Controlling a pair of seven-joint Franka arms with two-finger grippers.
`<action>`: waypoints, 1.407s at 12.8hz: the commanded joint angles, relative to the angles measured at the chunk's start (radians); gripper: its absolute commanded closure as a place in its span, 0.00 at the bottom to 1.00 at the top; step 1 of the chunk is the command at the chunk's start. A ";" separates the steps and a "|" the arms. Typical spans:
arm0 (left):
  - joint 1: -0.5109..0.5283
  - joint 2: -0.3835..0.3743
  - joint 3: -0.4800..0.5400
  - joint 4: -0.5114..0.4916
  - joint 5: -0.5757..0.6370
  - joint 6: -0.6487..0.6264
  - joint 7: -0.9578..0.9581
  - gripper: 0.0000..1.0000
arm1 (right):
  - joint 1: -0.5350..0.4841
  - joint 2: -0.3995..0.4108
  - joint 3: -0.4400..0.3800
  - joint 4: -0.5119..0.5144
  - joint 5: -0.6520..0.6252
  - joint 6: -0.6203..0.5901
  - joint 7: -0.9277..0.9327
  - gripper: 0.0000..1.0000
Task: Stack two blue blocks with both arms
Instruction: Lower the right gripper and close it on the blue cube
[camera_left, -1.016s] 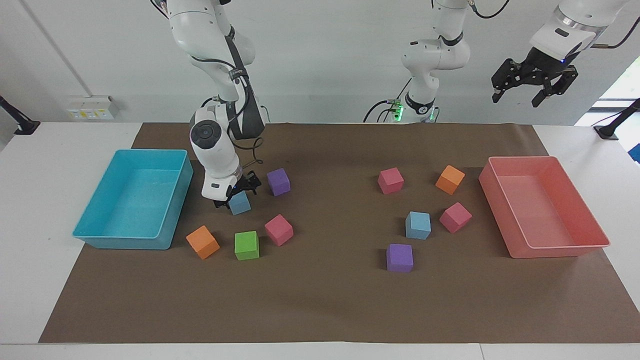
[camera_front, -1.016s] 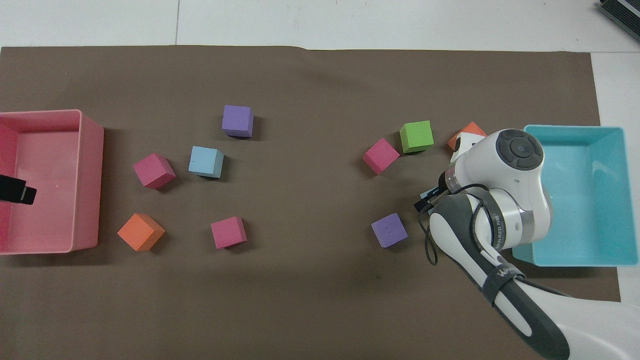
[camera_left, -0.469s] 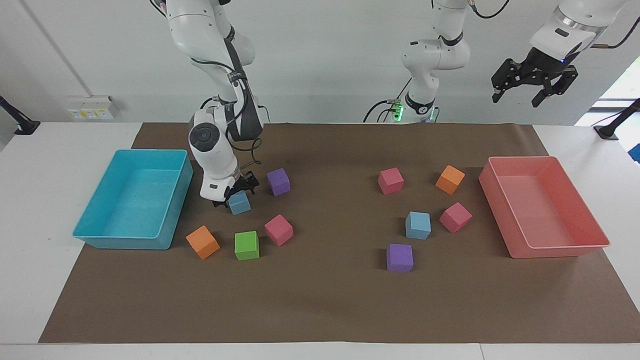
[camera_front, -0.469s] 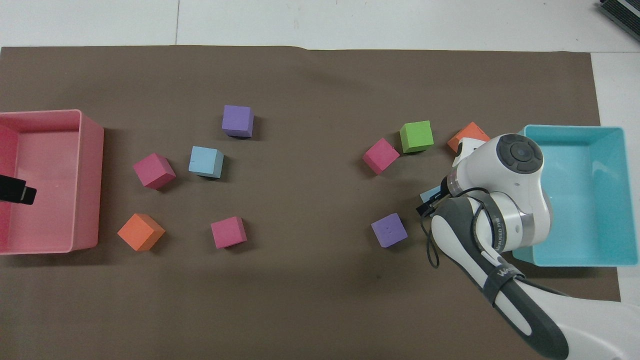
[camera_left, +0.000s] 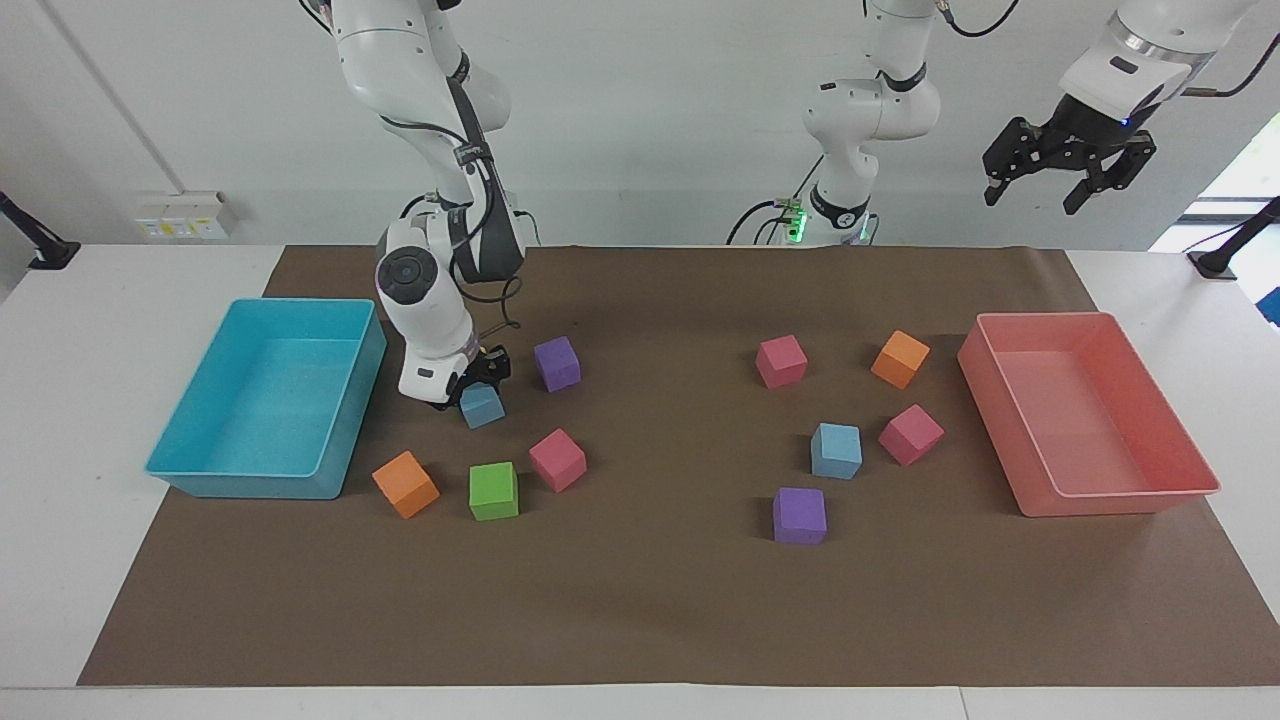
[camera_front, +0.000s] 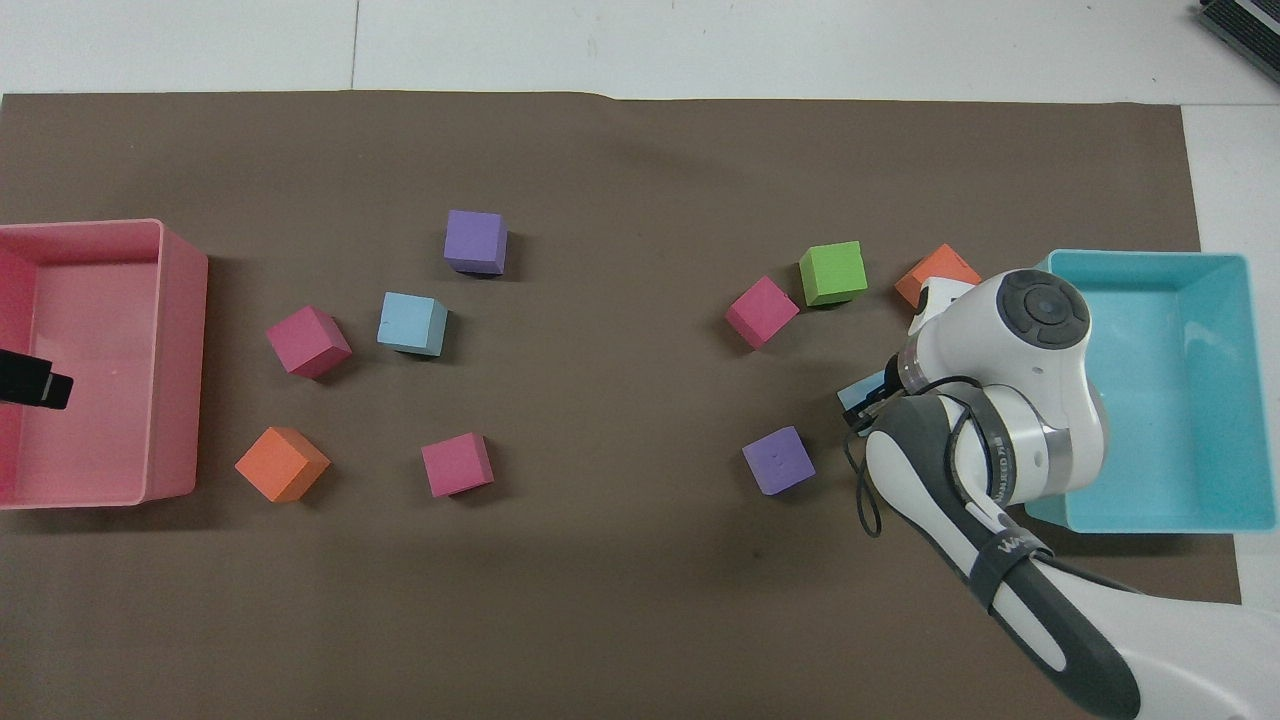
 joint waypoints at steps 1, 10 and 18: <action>-0.001 -0.006 -0.001 -0.001 0.003 0.003 -0.001 0.00 | -0.016 -0.014 0.005 -0.021 -0.002 0.012 0.027 1.00; -0.001 -0.006 -0.001 -0.001 0.003 0.003 -0.002 0.00 | -0.013 -0.055 0.011 0.060 0.012 -0.063 0.184 1.00; -0.001 -0.006 -0.001 -0.001 0.003 0.001 -0.001 0.00 | -0.008 -0.060 0.082 0.212 0.060 -0.186 0.384 1.00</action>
